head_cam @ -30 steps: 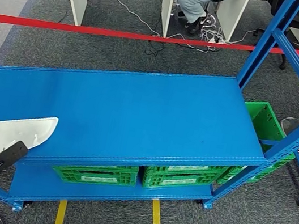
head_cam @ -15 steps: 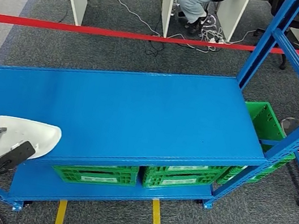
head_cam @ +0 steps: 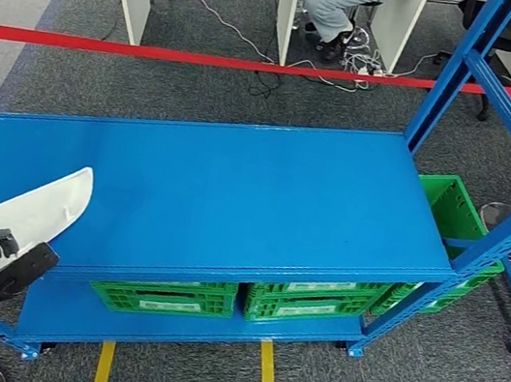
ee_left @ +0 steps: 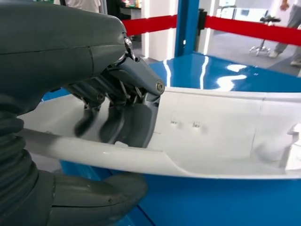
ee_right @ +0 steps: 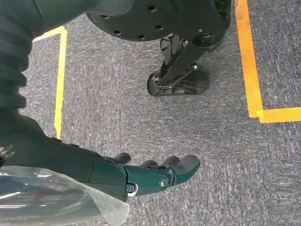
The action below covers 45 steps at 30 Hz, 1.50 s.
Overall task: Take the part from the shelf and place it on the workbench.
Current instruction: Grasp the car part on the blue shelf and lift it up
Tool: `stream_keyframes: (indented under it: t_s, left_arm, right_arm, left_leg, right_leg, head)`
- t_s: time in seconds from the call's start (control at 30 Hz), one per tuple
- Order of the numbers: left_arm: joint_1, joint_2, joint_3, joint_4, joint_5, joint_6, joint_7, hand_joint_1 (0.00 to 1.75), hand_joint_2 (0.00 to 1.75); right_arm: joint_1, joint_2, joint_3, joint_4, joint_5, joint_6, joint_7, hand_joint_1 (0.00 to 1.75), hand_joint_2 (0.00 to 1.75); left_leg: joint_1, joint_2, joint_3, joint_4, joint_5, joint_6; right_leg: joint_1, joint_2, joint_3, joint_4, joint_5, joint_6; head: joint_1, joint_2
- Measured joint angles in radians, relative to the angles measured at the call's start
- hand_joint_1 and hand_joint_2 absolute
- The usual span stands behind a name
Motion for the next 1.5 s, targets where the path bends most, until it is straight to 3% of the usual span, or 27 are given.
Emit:
stream_keyframes:
  t_s: [0.33, 0.7, 0.9, 1.17, 1.43, 1.5]
  left_arm:
    - [0.016, -0.015, 0.01, -0.031, 0.023, 0.071, -0.054, 1.75, 1.75]
    - [0.031, -0.019, 0.017, -0.056, 0.05, 0.089, -0.084, 1.75, 1.75]
    - [0.056, -0.031, 0.018, -0.094, 0.137, 0.101, -0.146, 1.75, 1.75]
    - [0.126, -0.068, 0.002, -0.204, 0.197, 0.19, -0.224, 1.75, 1.75]
    - [0.19, -0.078, -0.024, -0.282, 0.199, 0.261, -0.24, 1.75, 1.75]
    - [0.207, -0.08, -0.03, -0.302, 0.198, 0.279, -0.243, 1.75, 1.75]
  right_arm:
    - [-0.001, 0.0, -0.004, 0.002, -0.002, 0.0, -0.004, 0.0, 1.75]
    - [-0.005, 0.0, -0.016, 0.006, 0.012, -0.006, -0.016, 0.0, 1.75]
    - [-0.012, 0.0, -0.035, 0.012, 0.029, -0.009, -0.034, 0.0, 1.75]
    - [-0.002, 0.001, -0.035, 0.018, -0.016, -0.03, -0.04, 0.0, 1.75]
    - [0.018, 0.003, -0.003, 0.014, -0.106, -0.061, -0.044, 0.0, 1.75]
    - [0.023, 0.003, 0.009, 0.009, -0.129, -0.069, -0.049, 0.0, 1.75]
  left_leg:
    - [-0.001, 0.001, -0.001, 0.0, -0.001, 0.0]
    - [0.0, 0.001, -0.001, 0.0, -0.001, 0.0]
    - [-0.001, 0.001, -0.001, 0.0, -0.001, 0.0]
    - [-0.004, 0.001, -0.001, 0.001, -0.002, 0.002]
    - [-0.011, 0.002, 0.0, -0.002, -0.005, 0.017]
    - [-0.006, 0.004, 0.004, -0.014, 0.0, 0.026]
  right_leg:
    - [0.0, 0.001, -0.001, 0.0, 0.0, 0.0]
    - [0.0, 0.001, -0.001, 0.0, 0.0, 0.0]
    - [0.0, 0.001, -0.002, 0.0, 0.0, 0.0]
    - [-0.004, 0.001, -0.002, -0.002, 0.0, 0.001]
    - [-0.012, 0.001, 0.001, -0.005, -0.001, 0.016]
    - [-0.011, 0.002, -0.009, 0.021, -0.022, 0.02]
  head:
    - [0.0, 0.0]
    - [0.0, 0.0]
    - [0.0, 0.0]
    - [0.0, 0.0]
    - [-0.001, 0.0]
    - [0.001, 0.0]
